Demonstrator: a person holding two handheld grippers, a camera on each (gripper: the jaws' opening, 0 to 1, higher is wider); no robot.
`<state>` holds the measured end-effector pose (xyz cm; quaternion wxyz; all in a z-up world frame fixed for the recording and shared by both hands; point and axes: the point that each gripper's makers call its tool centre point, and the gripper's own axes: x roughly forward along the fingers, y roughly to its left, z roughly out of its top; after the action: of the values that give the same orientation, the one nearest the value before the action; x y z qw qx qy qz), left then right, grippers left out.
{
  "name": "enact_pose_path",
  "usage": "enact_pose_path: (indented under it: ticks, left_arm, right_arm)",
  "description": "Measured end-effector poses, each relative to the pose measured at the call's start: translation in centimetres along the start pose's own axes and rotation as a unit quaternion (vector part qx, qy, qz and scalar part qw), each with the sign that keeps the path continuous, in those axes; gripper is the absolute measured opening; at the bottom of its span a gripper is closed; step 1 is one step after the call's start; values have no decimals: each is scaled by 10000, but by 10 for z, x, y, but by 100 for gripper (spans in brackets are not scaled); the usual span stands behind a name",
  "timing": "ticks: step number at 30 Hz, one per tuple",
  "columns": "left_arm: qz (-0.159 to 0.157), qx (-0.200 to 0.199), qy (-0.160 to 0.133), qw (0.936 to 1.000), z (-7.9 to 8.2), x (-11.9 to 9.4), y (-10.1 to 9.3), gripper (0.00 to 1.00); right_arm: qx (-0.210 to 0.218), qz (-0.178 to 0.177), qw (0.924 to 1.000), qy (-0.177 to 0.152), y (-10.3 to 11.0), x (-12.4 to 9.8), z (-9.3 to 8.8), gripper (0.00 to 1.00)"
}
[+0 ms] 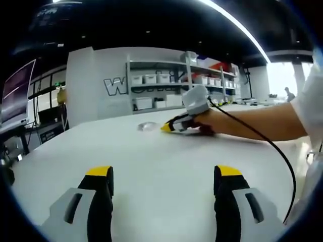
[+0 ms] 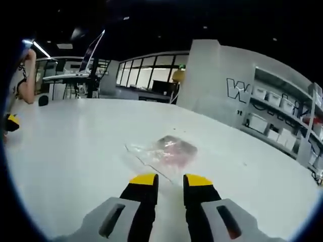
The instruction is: Open the resealable bag by pulling the two sides of the seal apart until the entire bag opening is separated and visibly accessible.
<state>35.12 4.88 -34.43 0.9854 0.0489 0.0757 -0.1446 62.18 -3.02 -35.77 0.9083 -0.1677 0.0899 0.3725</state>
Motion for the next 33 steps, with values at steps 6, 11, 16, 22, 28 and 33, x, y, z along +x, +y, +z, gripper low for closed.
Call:
enact_pose_path:
  ticks: [6, 11, 16, 22, 28, 33]
  left_arm:
    - [-6, -19, 1, 10000, 0, 0, 0, 81]
    - [-17, -72, -7, 10000, -1, 0, 0, 81]
    - [-17, -65, 11, 10000, -2, 0, 0, 81]
    - [-5, -71, 4, 10000, -2, 0, 1, 81]
    - [3, -63, 0, 10000, -2, 0, 1, 81]
    - [2, -66, 7, 10000, -2, 0, 1, 81]
  right_arm:
    - [-199, 49, 9996, -173, 2, 0, 6, 17]
    - [-469, 83, 9986, -249, 7, 0, 9, 17]
    - [-770, 166, 9965, -276, 13, 6, 13, 13]
    - [-775, 252, 9960, -373, 14, 7, 15, 3]
    - [-463, 236, 9974, -496, 12, 9, 21, 0]
    - [-253, 238, 9981, -517, 11, 11, 24, 0]
